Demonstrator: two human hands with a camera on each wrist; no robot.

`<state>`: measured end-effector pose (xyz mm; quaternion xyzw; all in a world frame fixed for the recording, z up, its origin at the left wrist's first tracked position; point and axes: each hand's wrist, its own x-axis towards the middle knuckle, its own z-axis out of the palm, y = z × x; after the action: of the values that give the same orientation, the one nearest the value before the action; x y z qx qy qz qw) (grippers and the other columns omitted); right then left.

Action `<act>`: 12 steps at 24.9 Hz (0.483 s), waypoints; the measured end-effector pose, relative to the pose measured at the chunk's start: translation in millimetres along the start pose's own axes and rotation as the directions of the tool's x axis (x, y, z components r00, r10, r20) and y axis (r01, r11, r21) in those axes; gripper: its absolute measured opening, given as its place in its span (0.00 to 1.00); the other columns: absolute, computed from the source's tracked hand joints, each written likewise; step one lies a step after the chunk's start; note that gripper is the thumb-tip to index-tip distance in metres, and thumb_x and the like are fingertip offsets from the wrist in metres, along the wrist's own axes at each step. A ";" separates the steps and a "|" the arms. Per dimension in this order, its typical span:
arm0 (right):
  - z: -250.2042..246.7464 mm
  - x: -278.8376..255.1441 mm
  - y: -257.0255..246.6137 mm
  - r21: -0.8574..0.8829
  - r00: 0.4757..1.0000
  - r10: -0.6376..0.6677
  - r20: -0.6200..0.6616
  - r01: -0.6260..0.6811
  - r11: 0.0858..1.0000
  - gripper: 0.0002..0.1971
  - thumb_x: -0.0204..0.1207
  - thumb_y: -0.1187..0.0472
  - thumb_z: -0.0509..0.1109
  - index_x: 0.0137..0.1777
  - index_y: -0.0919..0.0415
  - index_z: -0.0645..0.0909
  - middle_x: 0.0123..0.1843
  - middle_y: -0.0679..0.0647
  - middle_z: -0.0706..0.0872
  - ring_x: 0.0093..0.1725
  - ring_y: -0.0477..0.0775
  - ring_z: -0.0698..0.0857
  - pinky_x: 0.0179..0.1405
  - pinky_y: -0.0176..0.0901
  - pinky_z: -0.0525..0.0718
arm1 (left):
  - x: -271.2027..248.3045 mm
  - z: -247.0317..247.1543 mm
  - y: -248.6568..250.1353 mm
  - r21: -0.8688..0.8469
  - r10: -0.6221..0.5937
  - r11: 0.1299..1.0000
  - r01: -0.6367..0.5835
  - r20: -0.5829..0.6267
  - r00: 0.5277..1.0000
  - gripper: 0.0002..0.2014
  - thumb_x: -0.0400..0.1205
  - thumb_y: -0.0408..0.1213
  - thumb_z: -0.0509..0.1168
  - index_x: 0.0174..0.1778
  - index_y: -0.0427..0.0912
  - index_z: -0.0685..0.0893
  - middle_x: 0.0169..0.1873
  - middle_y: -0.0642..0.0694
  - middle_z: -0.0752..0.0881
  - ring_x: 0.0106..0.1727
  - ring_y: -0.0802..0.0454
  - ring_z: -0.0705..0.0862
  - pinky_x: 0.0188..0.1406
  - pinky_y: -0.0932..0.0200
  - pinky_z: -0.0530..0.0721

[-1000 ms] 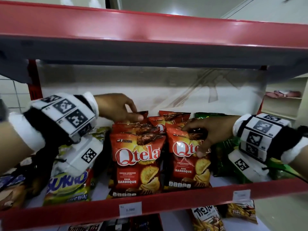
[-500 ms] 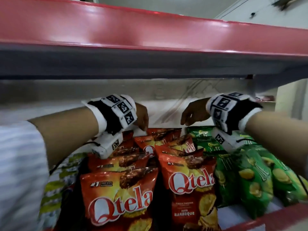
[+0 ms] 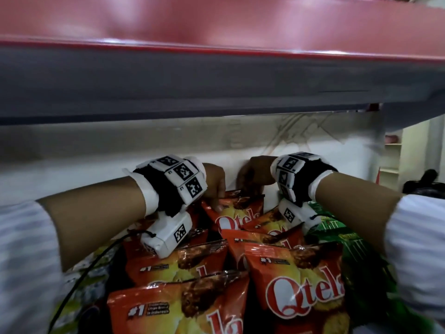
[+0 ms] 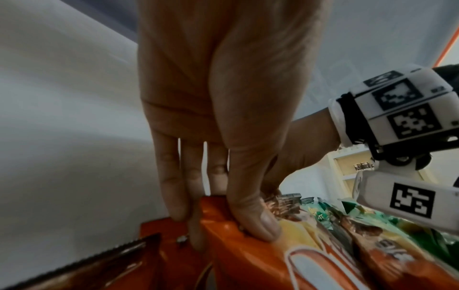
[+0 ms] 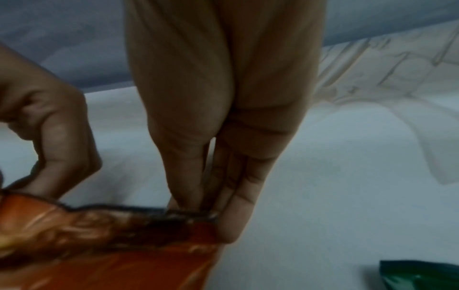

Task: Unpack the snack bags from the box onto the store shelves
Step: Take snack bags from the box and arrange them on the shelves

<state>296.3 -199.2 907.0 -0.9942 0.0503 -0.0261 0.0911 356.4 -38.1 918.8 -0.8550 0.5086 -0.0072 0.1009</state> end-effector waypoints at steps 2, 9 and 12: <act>5.3 1.6 -9.6 -0.055 1.000 -0.010 0.004 0.010 0.998 0.13 0.79 0.66 0.65 0.57 0.55 0.87 0.55 0.54 0.90 0.46 0.47 0.84 0.50 0.38 0.83 | 5.6 2.8 -2.1 -0.004 0.011 1.000 -0.011 -0.054 0.999 0.16 0.72 0.43 0.77 0.50 0.38 0.89 0.30 0.55 0.81 0.28 0.62 0.76 0.18 0.82 0.68; -21.2 -33.7 -17.6 -0.166 0.997 0.064 0.049 -0.055 0.985 0.06 0.74 0.64 0.73 0.45 0.51 0.84 0.48 0.53 0.88 0.38 0.46 0.83 0.34 0.34 0.82 | 9.5 11.5 2.2 -0.083 -0.045 0.996 0.043 -0.020 0.999 0.12 0.71 0.44 0.78 0.43 0.42 0.86 0.37 0.49 0.82 0.37 0.56 0.77 0.24 0.72 0.71; -15.1 -54.4 -11.5 -0.175 0.947 0.112 0.300 -0.061 0.983 0.12 0.67 0.58 0.81 0.47 0.42 0.87 0.54 0.46 0.89 0.48 0.41 0.84 0.54 0.38 0.83 | 6.7 8.3 -1.8 -0.179 -0.069 0.981 0.069 0.009 0.998 0.09 0.72 0.38 0.77 0.46 0.42 0.91 0.35 0.53 0.87 0.37 0.59 0.81 0.28 0.70 0.78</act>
<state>242.5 -185.0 921.6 -0.9870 0.0810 0.1378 0.0173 362.1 -41.8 910.4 -0.8777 0.4772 0.0362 0.0237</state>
